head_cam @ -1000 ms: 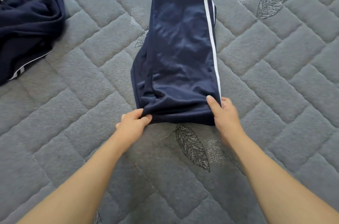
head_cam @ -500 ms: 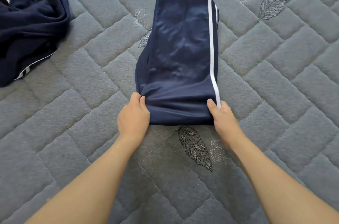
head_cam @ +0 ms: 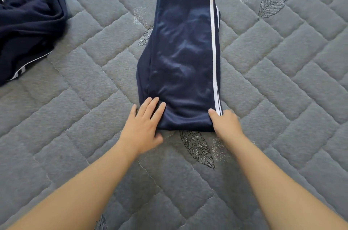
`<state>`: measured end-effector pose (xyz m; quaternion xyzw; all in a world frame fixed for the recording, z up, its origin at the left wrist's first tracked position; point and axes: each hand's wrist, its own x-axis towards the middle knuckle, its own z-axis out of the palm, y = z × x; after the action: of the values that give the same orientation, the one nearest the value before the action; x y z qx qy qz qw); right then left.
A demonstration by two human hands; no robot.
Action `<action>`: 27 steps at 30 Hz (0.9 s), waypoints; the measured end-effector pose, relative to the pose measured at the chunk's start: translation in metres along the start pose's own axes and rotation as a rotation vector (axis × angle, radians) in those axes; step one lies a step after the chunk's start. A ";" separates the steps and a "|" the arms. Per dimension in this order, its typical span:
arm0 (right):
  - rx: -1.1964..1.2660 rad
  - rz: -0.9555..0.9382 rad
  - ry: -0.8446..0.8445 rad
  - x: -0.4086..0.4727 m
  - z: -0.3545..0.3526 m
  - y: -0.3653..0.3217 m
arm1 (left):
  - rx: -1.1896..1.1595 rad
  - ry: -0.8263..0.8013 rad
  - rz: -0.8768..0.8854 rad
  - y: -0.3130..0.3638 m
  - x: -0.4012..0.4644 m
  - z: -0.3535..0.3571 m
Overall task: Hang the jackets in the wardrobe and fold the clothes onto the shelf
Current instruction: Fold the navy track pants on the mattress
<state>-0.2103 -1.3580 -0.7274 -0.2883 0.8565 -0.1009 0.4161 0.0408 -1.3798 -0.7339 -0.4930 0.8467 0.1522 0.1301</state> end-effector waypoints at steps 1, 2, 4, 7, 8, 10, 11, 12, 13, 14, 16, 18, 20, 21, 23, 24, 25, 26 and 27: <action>0.074 0.023 -0.033 -0.001 0.000 -0.004 | -0.026 0.045 0.006 0.003 0.004 -0.001; 0.164 0.045 -0.056 -0.005 0.000 -0.007 | -0.048 0.124 0.017 0.006 0.009 -0.003; 0.265 0.059 -0.047 -0.011 0.003 -0.007 | -0.059 0.198 -0.002 0.010 0.018 -0.010; 0.169 -0.035 -0.024 -0.024 0.007 0.007 | -0.020 0.039 -0.066 0.013 0.019 -0.023; 0.079 -0.086 -0.034 -0.033 0.006 0.014 | 0.025 -0.017 -0.065 0.014 0.015 -0.027; -0.155 -0.193 -0.119 -0.055 0.002 0.031 | 0.077 -0.129 -0.025 0.021 0.000 -0.033; -0.273 -0.214 -0.187 -0.068 0.000 0.037 | 0.081 -0.212 0.010 0.026 -0.010 -0.036; -0.402 -0.209 -0.269 -0.082 -0.003 0.042 | 0.064 -0.333 0.042 0.032 -0.022 -0.037; -0.561 -0.202 -0.371 -0.096 -0.005 0.045 | 0.013 -0.501 0.056 0.040 -0.036 -0.038; -0.720 -0.167 -0.497 -0.110 -0.009 0.047 | -0.070 -0.685 0.041 0.046 -0.051 -0.037; -0.869 0.049 -0.792 -0.139 -0.021 0.045 | -0.208 -0.998 -0.061 0.058 -0.083 -0.033; -0.815 0.307 -0.989 -0.160 -0.033 0.045 | -0.333 -1.223 -0.163 0.064 -0.110 -0.031; -0.702 0.436 -1.051 -0.175 -0.045 0.043 | -0.462 -1.324 -0.220 0.064 -0.124 -0.036; -0.648 0.452 -1.061 -0.174 -0.050 0.041 | -0.506 -1.298 -0.241 0.060 -0.124 -0.041; -0.532 0.464 -1.000 -0.165 -0.062 0.031 | -0.589 -1.128 -0.285 0.048 -0.115 -0.055; -0.435 0.457 -0.916 -0.158 -0.067 0.024 | -0.644 -0.998 -0.306 0.039 -0.107 -0.063; -0.330 0.427 -0.801 -0.148 -0.069 0.018 | -0.719 -0.844 -0.327 0.030 -0.096 -0.070; -0.227 0.386 -0.672 -0.142 -0.071 0.013 | -0.818 -0.678 -0.346 0.020 -0.085 -0.075; -0.134 0.346 -0.542 -0.138 -0.071 0.010 | -0.938 -0.517 -0.370 0.013 -0.076 -0.078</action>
<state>-0.2018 -1.2754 -0.5963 -0.1814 0.7554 0.1083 0.6202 0.0601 -1.3435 -0.6327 -0.5849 0.5285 0.6025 0.1247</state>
